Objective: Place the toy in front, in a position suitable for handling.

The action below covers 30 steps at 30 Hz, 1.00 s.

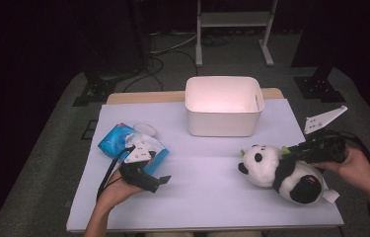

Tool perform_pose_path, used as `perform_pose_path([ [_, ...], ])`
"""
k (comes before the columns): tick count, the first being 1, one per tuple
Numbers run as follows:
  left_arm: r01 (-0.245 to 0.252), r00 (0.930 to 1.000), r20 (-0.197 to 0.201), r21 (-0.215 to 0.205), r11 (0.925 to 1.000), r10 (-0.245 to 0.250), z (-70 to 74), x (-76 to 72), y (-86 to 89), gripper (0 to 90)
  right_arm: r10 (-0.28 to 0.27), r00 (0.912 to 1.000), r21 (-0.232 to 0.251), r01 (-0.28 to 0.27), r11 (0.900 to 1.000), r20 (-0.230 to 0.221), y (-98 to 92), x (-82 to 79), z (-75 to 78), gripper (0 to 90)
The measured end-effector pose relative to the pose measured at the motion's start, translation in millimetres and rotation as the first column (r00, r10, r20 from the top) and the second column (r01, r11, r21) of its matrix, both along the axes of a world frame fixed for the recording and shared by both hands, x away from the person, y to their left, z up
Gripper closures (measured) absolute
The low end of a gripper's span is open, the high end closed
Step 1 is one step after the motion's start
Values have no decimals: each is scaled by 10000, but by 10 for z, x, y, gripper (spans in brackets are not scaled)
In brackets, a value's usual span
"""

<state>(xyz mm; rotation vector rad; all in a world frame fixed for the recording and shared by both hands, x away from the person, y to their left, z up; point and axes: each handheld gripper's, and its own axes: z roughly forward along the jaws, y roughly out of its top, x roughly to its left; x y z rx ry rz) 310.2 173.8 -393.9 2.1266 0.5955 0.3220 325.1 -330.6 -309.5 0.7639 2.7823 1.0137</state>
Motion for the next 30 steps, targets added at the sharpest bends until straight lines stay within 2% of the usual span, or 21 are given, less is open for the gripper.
perform_pose_path([
  [10,-46,10000,18,-22,10000,46,6,1,17,22,751,9971,250,-754,9968,103,274,53,132,742],
  [17,-109,9999,50,-88,9999,110,18,0,39,22,1375,9903,345,-1382,9898,221,496,92,199,741],
  [18,-123,9999,55,-82,9999,123,21,0,44,22,1618,9865,393,-1628,9859,255,585,112,217,741],
  [25,-177,9998,109,-70,9998,177,40,0,78,22,2374,9711,425,-2384,9702,258,918,181,244,741],
  [30,-225,9997,96,-96,9997,226,42,2,92,22,2703,9625,438,-2711,9616,227,1068,223,225,741],
])
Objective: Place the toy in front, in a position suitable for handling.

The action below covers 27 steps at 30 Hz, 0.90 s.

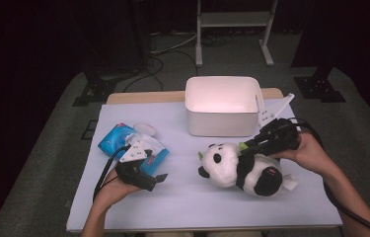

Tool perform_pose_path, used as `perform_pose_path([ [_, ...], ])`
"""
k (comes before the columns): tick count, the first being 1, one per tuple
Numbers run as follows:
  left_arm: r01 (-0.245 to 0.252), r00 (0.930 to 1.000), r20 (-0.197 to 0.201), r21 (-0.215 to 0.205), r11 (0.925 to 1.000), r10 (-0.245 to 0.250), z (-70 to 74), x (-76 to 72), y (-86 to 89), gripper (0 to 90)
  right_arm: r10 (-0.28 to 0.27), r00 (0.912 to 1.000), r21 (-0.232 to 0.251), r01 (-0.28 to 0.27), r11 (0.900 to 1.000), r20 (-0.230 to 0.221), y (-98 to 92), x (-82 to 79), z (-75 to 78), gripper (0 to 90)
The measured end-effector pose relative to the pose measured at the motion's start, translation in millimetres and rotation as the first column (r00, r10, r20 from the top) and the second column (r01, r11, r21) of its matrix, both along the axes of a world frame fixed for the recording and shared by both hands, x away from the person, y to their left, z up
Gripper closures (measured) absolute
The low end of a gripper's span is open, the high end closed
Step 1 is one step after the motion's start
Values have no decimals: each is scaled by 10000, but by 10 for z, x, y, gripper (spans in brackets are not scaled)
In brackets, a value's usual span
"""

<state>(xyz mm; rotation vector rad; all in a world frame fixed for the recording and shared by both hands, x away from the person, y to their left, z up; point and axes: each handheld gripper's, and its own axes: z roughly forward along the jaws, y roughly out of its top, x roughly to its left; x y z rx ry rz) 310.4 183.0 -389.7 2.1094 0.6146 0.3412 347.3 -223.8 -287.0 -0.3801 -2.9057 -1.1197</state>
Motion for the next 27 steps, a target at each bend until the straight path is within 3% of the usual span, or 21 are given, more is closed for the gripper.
perform_pose_path([
  [19,-123,9999,3,-93,9999,123,9,5,47,22,1314,9913,-1,-1314,9913,-122,569,192,-58,739],
  [27,-120,9999,-13,-52,9999,120,9,5,49,22,1612,9839,-571,-1658,9845,-767,648,178,-430,729],
])
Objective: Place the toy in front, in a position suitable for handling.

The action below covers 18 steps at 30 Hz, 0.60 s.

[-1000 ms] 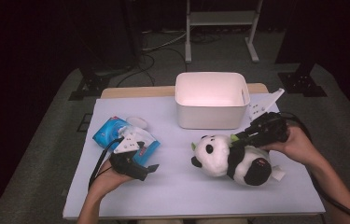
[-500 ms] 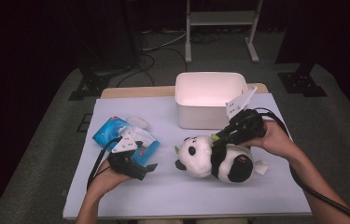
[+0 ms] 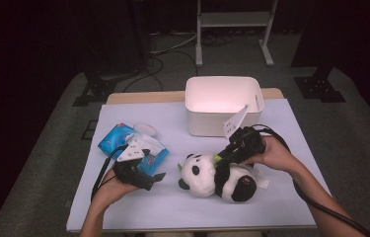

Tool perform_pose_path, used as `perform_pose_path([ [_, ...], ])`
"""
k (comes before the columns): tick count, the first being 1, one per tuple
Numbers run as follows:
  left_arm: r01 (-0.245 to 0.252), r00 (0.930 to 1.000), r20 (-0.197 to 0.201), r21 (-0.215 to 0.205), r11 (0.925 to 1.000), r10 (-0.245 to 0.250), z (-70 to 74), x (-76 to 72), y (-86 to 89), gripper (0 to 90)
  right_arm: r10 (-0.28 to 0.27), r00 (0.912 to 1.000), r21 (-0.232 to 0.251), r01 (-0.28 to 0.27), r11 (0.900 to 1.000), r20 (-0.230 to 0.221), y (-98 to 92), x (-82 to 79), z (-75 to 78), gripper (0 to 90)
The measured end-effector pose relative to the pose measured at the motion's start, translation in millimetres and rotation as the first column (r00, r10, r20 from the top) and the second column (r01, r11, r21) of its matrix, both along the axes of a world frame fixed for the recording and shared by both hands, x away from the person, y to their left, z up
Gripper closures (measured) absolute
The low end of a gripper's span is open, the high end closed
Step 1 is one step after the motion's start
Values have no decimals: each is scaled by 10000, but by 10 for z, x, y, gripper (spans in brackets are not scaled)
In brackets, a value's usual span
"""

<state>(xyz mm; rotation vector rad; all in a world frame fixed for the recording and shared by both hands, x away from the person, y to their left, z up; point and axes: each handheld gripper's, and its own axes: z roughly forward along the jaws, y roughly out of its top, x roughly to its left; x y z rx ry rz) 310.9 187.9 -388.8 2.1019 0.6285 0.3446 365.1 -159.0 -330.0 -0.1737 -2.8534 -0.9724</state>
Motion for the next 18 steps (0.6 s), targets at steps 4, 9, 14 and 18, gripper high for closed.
perform_pose_path([
  [4,52,10000,-38,68,10000,-52,-8,3,-13,22,-24,10000,422,28,9991,-85,-66,-48,-39,718],
  [9,44,10000,-58,39,10000,-44,-14,1,-23,22,-180,9996,469,191,9987,-231,-93,-59,-51,649],
  [14,46,10000,-43,62,10000,-46,-11,6,-9,22,-328,9992,536,340,9980,-240,-129,-77,-33,568],
  [18,32,10000,-84,47,10000,-32,-18,8,-9,22,-586,9981,675,599,9959,-201,-210,-87,4,530],
])
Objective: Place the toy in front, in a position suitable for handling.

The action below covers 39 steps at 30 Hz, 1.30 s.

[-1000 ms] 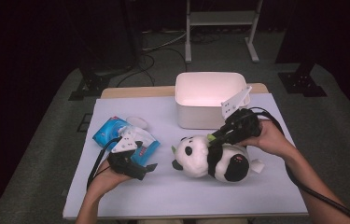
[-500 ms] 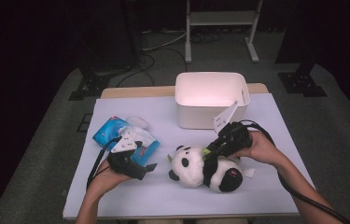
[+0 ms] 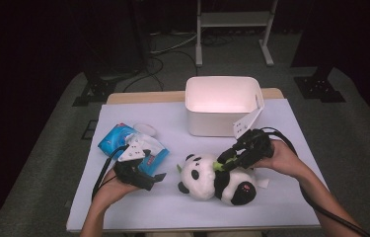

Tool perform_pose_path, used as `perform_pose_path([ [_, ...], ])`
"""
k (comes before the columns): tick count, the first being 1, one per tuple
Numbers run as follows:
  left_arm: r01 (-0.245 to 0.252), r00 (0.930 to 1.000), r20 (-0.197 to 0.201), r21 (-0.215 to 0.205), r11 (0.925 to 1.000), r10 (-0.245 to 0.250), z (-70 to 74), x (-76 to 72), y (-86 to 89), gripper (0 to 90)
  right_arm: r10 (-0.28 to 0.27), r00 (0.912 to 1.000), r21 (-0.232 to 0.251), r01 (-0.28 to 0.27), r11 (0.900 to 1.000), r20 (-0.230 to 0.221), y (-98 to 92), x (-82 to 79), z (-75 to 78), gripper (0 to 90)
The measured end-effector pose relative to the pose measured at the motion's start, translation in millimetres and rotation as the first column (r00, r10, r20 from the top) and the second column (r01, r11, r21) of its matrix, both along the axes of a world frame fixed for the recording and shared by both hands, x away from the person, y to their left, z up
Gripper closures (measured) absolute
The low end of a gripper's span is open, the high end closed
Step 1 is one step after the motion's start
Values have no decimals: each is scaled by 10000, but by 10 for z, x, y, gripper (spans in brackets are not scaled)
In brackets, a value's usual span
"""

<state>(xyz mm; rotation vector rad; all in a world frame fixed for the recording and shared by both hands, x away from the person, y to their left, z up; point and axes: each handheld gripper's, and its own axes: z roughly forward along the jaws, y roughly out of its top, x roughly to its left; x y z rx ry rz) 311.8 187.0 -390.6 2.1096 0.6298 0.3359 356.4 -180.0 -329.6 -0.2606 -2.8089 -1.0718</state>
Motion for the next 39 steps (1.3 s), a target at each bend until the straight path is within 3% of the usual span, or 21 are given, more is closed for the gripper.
perform_pose_path([
  [16,101,9999,-33,53,9999,-101,4,-1,-25,22,-1284,9912,441,1269,9909,323,-558,-151,31,479],
  [27,73,10000,-25,38,10000,-73,15,-7,-27,22,-2007,9782,66,2006,9796,532,-814,-220,18,457],
  [33,97,9999,-63,46,9999,-97,6,-4,-35,22,-2362,9711,-214,2370,9713,334,-856,-188,-119,418],
  [39,92,9999,-83,41,9999,-91,1,0,-30,22,-2251,9740,-570,2263,9724,270,-734,-134,-255,398],
])
